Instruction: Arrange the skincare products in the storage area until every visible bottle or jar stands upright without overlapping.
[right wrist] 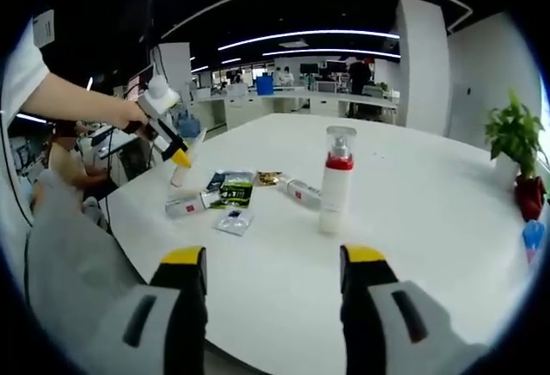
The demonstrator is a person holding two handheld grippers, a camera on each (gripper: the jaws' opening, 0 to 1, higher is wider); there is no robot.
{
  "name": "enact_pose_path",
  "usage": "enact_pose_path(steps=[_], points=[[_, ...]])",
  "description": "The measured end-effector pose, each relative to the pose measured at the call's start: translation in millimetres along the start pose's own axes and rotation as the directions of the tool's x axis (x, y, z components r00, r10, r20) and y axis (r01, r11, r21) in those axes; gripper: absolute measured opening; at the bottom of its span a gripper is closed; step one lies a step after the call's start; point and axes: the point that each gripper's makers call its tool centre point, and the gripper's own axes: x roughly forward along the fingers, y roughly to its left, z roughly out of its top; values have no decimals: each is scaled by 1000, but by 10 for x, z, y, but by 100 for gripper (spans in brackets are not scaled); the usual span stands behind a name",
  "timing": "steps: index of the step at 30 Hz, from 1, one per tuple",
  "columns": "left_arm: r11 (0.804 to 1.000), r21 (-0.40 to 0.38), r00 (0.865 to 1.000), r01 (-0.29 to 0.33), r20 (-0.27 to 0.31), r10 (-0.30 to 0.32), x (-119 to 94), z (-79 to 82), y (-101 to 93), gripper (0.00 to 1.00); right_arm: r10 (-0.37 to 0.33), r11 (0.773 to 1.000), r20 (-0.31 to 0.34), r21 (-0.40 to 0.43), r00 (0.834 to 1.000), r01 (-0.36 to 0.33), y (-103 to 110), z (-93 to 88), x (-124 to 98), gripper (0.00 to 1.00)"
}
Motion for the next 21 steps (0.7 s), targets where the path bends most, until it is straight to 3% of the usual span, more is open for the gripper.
enact_pose_path(steps=[11,21], points=[[999,-39,997,-5,82,8,-198,114,-127,29,12,1000,5,-22,1000,-12,35,11,-4,62],[996,-93,983,14,185,3,-425,321,-293,29,25,999,7,-31,1000,-25,63,16,-5,63]])
